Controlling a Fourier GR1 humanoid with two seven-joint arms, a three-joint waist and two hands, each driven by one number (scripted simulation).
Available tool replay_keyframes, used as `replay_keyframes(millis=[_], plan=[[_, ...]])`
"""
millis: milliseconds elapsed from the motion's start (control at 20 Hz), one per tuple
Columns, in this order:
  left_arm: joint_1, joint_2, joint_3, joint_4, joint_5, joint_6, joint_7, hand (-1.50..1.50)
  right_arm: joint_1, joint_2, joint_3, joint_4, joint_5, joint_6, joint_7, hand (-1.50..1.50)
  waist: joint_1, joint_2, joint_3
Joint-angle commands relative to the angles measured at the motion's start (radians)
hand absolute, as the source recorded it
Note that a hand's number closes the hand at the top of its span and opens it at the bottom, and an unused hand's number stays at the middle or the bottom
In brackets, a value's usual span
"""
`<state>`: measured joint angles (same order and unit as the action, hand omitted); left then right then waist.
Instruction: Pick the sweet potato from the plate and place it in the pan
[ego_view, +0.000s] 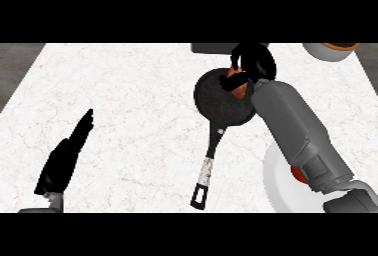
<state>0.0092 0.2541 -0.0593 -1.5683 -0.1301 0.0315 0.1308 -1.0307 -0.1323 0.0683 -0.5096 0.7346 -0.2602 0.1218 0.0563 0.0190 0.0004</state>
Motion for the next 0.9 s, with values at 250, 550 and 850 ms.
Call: replay_keyframes(millis=[250,550,850], plan=[[-0.026,-0.013,-0.012,-0.009,-0.012,0.000,0.000,0.00,-0.055,0.102,-0.078,0.259,-0.056,0.049,-0.038,1.50,0.033,0.019,0.001],[-0.045,-0.017,-0.025,-0.016,-0.017,-0.009,0.026,0.00,-0.041,0.131,-0.241,0.290,-0.229,0.058,-0.067,-1.50,0.043,0.022,0.003],[0.001,-0.018,-0.020,-0.025,-0.028,0.006,0.002,0.00,-0.059,0.123,-0.344,0.218,-0.304,-0.087,-0.236,-1.50,0.034,0.017,0.003]])
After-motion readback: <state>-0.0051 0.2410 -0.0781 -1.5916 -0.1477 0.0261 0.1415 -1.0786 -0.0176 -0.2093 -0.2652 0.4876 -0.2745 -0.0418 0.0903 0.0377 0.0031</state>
